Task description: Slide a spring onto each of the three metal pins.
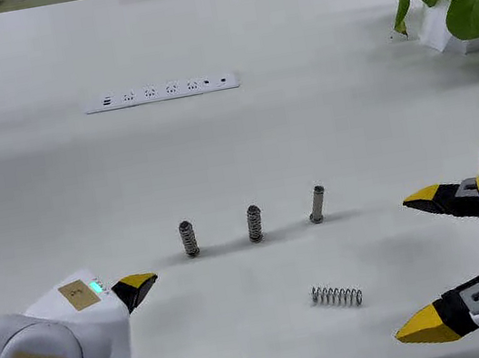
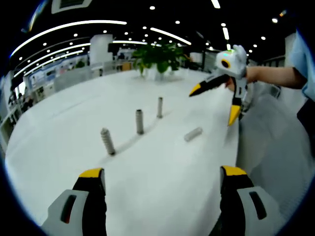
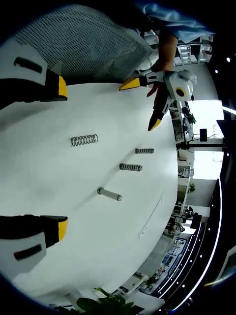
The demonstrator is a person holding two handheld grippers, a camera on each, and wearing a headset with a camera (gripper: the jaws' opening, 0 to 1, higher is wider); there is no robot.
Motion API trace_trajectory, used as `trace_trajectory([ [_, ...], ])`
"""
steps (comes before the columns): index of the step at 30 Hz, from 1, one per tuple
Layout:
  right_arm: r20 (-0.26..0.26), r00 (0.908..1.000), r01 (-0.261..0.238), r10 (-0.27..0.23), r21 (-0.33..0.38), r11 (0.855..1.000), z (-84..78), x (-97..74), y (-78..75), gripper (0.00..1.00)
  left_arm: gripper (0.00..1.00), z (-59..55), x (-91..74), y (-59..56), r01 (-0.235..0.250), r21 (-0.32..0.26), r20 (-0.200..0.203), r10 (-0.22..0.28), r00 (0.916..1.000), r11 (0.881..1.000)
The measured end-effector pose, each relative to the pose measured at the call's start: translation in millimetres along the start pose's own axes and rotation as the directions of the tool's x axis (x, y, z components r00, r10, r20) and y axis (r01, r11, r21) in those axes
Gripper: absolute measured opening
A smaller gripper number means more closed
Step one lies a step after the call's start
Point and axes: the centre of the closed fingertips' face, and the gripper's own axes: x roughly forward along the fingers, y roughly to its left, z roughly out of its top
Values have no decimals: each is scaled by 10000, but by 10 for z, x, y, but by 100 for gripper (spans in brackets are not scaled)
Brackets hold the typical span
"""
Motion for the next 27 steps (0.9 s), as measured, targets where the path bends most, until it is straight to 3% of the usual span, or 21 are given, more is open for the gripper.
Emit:
trace_trajectory([
  [7, 147, 9998, 148, -152, 280, 9995, -53, -59, 32, 98, 97, 55, 119, -117, 542, 259, -60, -540, 9985, 9982],
  [12, 136, 9999, 97, -102, 365, 9993, -109, -61, 85, 97, 95, 71, 244, -217, 1107, 721, -382, -1082, 9934, 9912],
  [18, 197, 9998, 33, -41, 429, 9991, -138, -62, 143, 97, 89, 156, 454, -371, 2034, 1471, -742, -1943, 9781, 9680],
  [21, 228, 9997, 61, -72, 486, 9988, -157, -64, 164, 97, 86, 194, 569, -436, 2401, 1986, -955, -2250, 9697, 9502],
  [24, 238, 9997, 79, -92, 541, 9985, -178, -72, 189, 97, 82, 258, 657, -486, 2681, 2242, -915, -2537, 9629, 9369],
  [25, 238, 9997, 90, -103, 553, 9984, -187, -77, 197, 97, 79, 286, 684, -520, 2890, 2282, -864, -2764, 9572, 9297],
  [27, 259, 9996, 80, -95, 590, 9982, -198, -82, 204, 97, 75, 309, 724, -535, 2965, 2433, -863, -2839, 9550, 9235],
])
